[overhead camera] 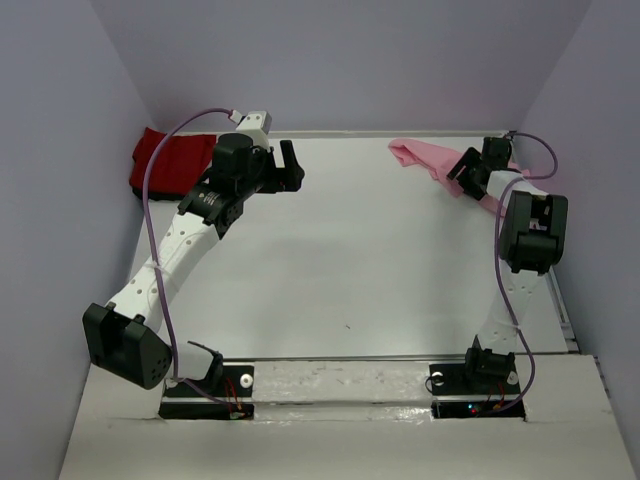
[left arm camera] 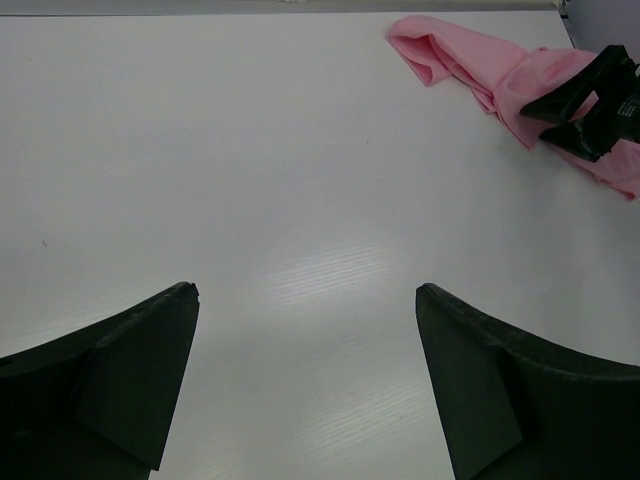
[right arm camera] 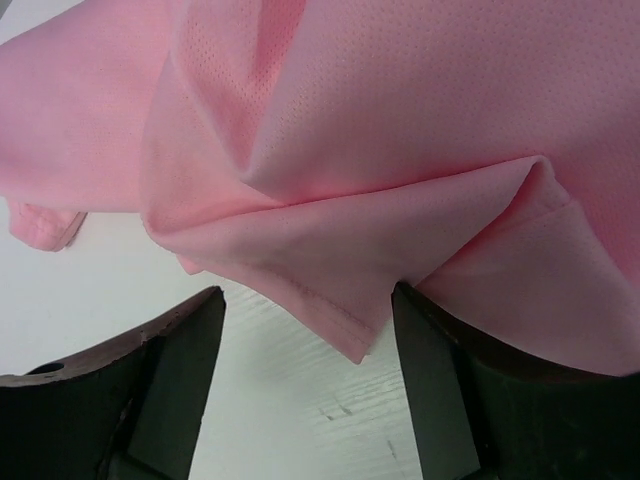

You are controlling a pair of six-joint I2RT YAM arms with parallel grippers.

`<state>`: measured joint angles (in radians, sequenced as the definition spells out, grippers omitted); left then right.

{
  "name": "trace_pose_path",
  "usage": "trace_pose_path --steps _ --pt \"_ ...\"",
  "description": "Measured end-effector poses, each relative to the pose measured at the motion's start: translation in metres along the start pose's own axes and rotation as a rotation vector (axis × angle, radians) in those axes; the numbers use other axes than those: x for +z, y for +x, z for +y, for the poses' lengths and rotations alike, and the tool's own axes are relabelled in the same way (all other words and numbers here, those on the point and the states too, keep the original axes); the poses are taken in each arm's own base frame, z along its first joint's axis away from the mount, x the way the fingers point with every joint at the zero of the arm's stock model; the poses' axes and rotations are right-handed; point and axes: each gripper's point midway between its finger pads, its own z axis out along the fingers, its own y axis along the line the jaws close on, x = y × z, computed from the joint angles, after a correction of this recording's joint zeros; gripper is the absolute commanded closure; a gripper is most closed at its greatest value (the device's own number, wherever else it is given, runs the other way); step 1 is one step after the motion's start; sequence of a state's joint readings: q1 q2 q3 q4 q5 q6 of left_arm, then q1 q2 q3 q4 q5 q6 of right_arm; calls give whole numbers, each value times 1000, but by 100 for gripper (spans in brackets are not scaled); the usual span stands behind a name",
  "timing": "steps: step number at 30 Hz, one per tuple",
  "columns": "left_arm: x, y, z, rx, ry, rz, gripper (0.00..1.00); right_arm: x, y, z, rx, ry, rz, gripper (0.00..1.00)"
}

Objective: Fold and stack the t-shirts
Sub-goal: Grab crumpled tshirt from the corner of the board with the right arm

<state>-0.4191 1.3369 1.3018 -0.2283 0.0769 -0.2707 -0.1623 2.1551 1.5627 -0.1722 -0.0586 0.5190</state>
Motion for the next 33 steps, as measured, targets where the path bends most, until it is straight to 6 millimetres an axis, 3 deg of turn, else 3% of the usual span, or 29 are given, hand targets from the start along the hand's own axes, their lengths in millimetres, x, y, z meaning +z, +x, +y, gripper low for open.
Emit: trace_pose_path --steps 9,11,17,21,28,29,30,31,33 --pt "0 0 0 0 0 0 1 -1 3 -14 -32 63 6 25" --pt "0 0 0 0 0 0 1 -1 3 -15 -37 68 8 37" --pt "0 0 0 0 0 0 1 -2 5 -17 -42 87 33 41" --pt "0 0 0 0 0 0 1 13 -14 -6 -43 75 14 41" --pt "0 0 1 1 -5 -1 1 34 -26 10 -82 90 25 45" --pt "0 0 1 1 -6 -1 1 37 -25 11 -96 100 32 76" --pt "0 0 1 1 -7 -1 1 38 -23 12 -115 109 40 95" --pt "0 0 1 1 -7 -1 1 38 -20 13 -125 121 48 100" --pt "0 0 1 1 -7 -1 1 38 -15 14 -145 135 71 100"
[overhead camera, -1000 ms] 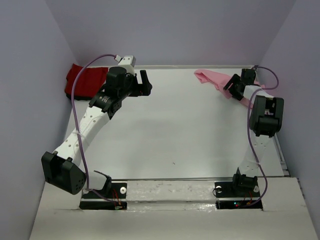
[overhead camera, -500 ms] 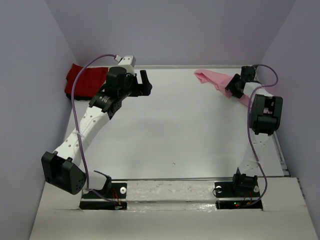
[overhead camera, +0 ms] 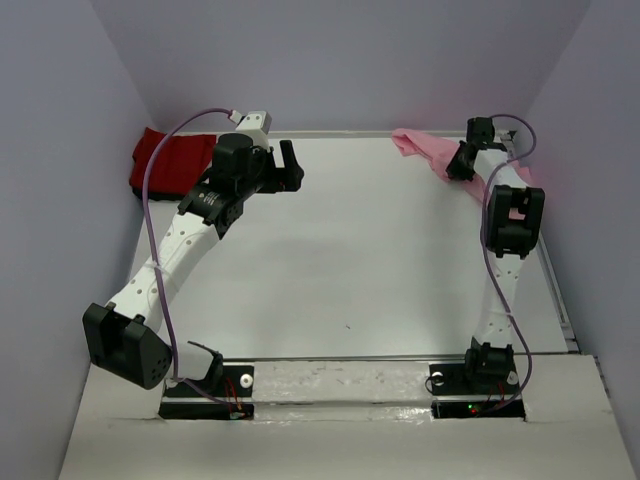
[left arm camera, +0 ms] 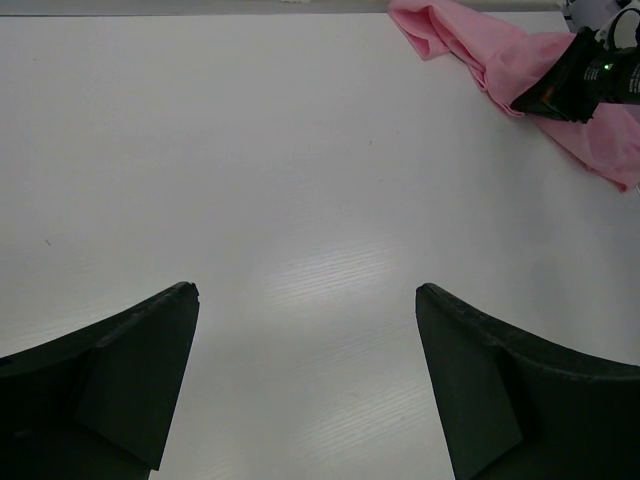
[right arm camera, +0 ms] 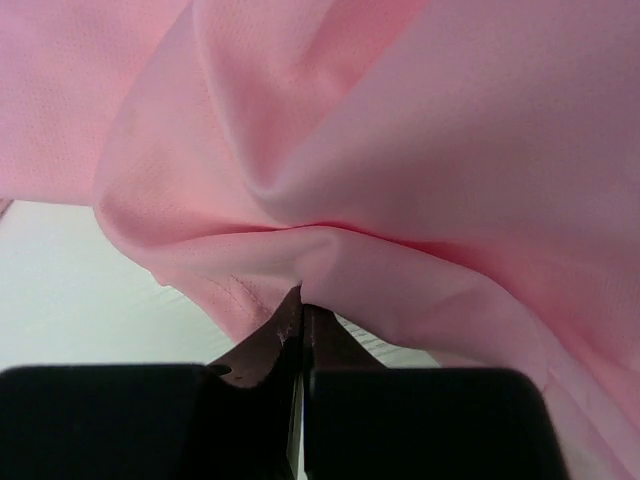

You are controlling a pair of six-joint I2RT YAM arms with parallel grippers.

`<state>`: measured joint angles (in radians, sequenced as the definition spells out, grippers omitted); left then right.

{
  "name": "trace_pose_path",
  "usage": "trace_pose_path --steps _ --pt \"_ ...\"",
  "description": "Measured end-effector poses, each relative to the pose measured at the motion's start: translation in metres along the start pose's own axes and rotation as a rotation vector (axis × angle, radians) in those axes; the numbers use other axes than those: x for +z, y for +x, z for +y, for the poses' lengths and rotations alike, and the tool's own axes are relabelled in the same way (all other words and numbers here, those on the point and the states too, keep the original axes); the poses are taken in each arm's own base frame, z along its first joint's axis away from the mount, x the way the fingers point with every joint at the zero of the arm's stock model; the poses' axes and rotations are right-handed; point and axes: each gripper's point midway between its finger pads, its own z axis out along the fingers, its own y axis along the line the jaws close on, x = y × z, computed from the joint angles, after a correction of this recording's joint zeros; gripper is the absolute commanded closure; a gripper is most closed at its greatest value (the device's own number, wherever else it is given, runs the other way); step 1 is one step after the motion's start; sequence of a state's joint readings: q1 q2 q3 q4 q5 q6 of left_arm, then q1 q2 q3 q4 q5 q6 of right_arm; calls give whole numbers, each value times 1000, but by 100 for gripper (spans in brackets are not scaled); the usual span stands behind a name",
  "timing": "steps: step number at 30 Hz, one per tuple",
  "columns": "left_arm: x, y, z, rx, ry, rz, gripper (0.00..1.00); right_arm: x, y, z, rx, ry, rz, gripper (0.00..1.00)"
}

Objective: Fold and stack the t-shirts
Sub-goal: Grab crumpled tshirt from the corner of the board with the right arm, then move the tshirt to the center of the board

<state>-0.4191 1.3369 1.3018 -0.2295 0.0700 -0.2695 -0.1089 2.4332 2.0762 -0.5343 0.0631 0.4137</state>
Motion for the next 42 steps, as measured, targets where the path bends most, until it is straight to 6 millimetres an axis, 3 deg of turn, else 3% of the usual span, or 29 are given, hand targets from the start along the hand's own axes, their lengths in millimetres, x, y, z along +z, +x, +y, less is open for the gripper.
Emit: trace_pose_path --steps 7,9,13,18,21,23,24,25,28,29,31,32,33,35,36,38,40,42 --pt "0 0 0 0 1 0 1 -9 20 13 -54 -25 68 100" --pt "0 0 0 0 0 0 1 -18 34 17 -84 -42 123 100" --pt "0 0 0 0 -1 0 1 -44 67 46 -176 -121 228 100" --pt "0 0 2 0 -9 -1 1 -112 143 118 -368 -306 371 100" --pt "0 0 4 3 -23 -3 1 -172 204 164 -507 -462 451 100" --pt "0 0 6 4 -34 -3 1 -215 237 179 -571 -553 499 100" --pt "0 -1 9 5 -47 -8 1 -228 245 182 -583 -582 514 100" --pt "-1 -2 10 6 -55 -11 1 -257 251 186 -599 -643 518 100" --pt "-5 -5 15 6 -84 -25 1 -317 227 188 -589 -743 434 100" --pt "-6 -7 16 6 -91 -33 1 -336 212 189 -579 -775 384 100" --pt "-12 -12 17 5 -104 -54 1 -396 166 193 -551 -870 225 100" --pt "-14 -15 18 5 -108 -65 1 -417 150 194 -544 -902 164 100" --pt "-16 -17 18 5 -111 -72 1 -455 126 195 -534 -949 72 100" --pt "-19 -20 19 4 -116 -84 1 -509 95 198 -527 -1026 -66 100" --pt "-20 -21 20 3 -119 -88 1 -551 77 197 -523 -1079 -162 100" --pt "-21 -22 21 1 -123 -89 1 -611 52 188 -510 -1149 -321 100" --pt "-21 -22 22 0 -125 -89 1 -649 38 175 -487 -1168 -431 100" --pt "-21 -23 23 -1 -123 -89 1 -673 27 161 -456 -1162 -515 100"
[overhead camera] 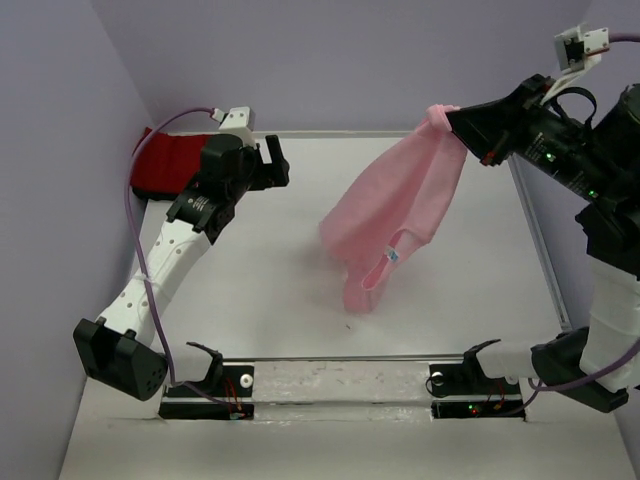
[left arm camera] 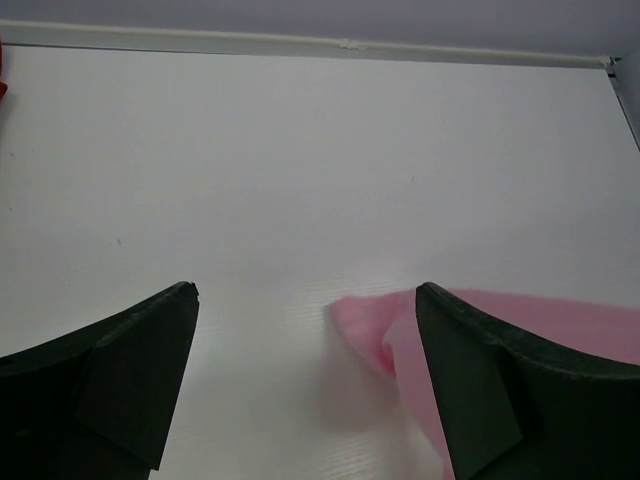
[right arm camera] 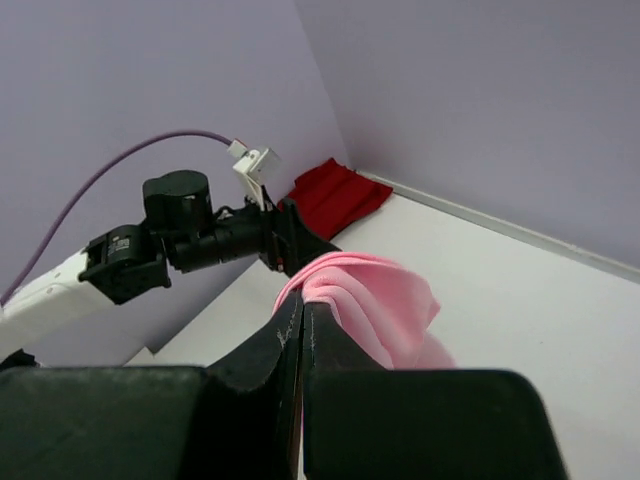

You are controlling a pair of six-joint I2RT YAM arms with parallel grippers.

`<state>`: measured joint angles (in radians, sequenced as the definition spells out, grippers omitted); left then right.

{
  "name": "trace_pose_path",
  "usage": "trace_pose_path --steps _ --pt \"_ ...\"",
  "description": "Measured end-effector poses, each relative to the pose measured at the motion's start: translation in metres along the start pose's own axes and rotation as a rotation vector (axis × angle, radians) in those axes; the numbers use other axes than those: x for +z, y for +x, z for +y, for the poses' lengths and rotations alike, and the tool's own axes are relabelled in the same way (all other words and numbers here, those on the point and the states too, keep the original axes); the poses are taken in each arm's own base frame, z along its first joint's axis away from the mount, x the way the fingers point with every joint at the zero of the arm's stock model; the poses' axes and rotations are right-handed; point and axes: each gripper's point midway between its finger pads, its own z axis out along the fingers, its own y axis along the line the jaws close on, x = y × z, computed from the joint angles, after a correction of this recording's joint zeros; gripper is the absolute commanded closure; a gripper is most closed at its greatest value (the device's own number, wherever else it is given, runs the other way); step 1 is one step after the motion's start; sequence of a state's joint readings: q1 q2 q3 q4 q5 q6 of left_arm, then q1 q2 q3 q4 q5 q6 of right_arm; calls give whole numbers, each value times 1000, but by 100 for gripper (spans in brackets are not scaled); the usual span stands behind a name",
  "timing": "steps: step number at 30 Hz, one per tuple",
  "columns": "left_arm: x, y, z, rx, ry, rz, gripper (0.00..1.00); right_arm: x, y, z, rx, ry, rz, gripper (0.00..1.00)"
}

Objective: Fold and stack the t-shirts
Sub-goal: Move the tshirt to the center of the board

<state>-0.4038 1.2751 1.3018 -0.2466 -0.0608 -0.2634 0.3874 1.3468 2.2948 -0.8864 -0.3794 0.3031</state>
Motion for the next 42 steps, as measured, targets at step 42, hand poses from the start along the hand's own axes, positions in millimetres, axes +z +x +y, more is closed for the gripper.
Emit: trace_pose_path --steps 42 --pt "26 157 -141 -1003 1028 906 1 57 104 -85 88 228 339 100"
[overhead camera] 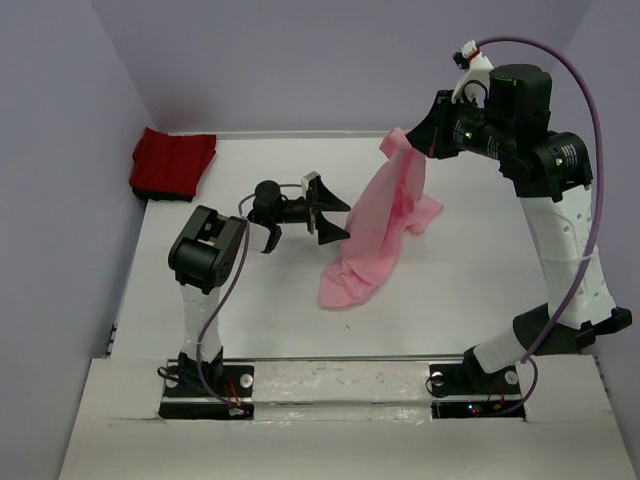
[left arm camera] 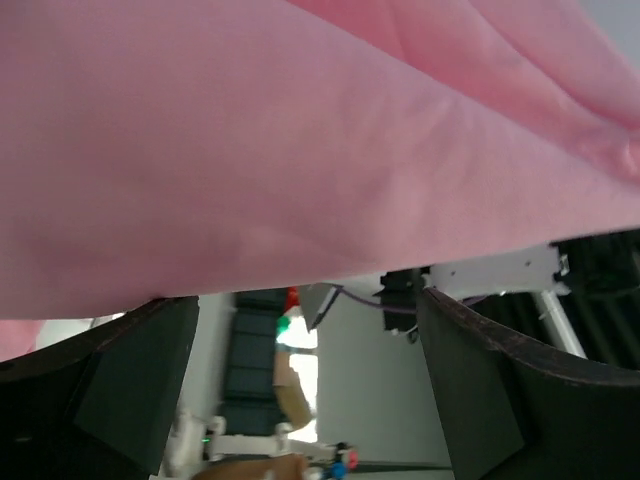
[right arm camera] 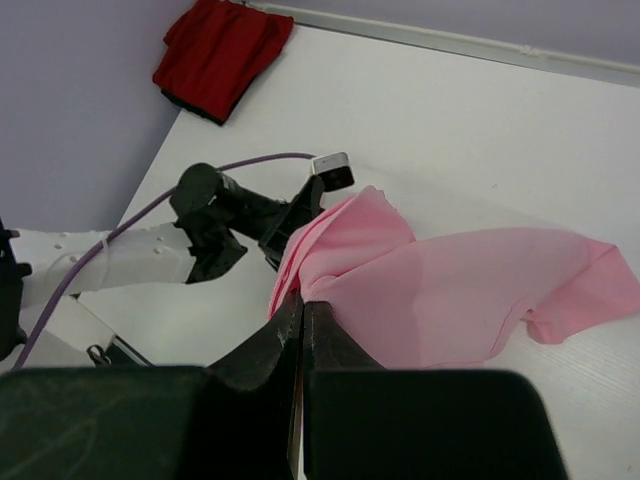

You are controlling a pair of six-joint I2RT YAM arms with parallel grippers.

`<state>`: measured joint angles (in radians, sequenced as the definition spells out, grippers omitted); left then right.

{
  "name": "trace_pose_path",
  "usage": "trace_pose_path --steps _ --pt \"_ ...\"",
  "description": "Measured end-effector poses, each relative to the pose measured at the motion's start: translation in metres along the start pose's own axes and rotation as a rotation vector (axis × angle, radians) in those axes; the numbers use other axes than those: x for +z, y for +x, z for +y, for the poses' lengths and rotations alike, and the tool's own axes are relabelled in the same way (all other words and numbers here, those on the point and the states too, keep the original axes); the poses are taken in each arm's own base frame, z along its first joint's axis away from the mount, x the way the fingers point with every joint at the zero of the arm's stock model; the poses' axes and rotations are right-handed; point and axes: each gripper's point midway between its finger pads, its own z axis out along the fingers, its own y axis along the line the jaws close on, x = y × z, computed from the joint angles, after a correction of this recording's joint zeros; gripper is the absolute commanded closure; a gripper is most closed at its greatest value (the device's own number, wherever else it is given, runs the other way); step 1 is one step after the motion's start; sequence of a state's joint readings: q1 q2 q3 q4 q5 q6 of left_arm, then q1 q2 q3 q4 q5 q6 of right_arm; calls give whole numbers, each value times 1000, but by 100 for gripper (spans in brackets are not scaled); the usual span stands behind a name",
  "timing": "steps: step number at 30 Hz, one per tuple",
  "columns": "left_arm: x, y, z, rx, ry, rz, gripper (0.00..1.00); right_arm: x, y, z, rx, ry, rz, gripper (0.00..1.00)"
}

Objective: Fold and stack the t-shirts
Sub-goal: Move the tshirt to the center of the board, then flatten out the tshirt

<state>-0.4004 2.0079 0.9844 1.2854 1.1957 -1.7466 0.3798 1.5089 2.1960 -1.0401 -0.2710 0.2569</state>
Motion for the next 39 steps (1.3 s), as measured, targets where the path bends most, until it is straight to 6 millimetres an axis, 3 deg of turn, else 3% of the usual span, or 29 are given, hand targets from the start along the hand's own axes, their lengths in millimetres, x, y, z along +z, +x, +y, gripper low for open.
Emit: trace_pose_path --steps 3,7,10,14,15,17,19,25,27,30,35,39 --pt "-7 -17 25 -182 -30 -39 1 0 0 0 0 -2 1 100" --pt "-24 -29 21 -150 -19 -99 1 1 2 1 -1 -8 8 100" --pt "-35 -35 13 73 -49 -157 1 3 6 0 0 -8 19 100" --pt "-26 -67 -30 453 -182 -268 1 6 10 -2 1 -9 33 100" --pt "-24 -70 -44 542 -198 -279 1 7 11 -2 1 -11 36 100" --pt "-22 -68 -51 622 -221 -281 1 7 12 -2 0 -14 39 100" --pt "-20 -67 -39 621 -258 -267 1 7 12 -2 -2 -15 40 100" --pt "-10 -68 57 415 -474 -225 1 5 12 1 -10 -27 36 100" --pt "-6 -66 72 395 -524 -222 1 3 11 2 -11 -33 35 100" --pt "2 -69 79 429 -580 -240 1 -1 10 5 -14 -46 28 100" --pt "10 -79 71 501 -572 -274 1 -5 9 10 -17 -63 23 100" --pt "17 -91 81 499 -552 -277 1 -6 9 11 -18 -71 24 100"
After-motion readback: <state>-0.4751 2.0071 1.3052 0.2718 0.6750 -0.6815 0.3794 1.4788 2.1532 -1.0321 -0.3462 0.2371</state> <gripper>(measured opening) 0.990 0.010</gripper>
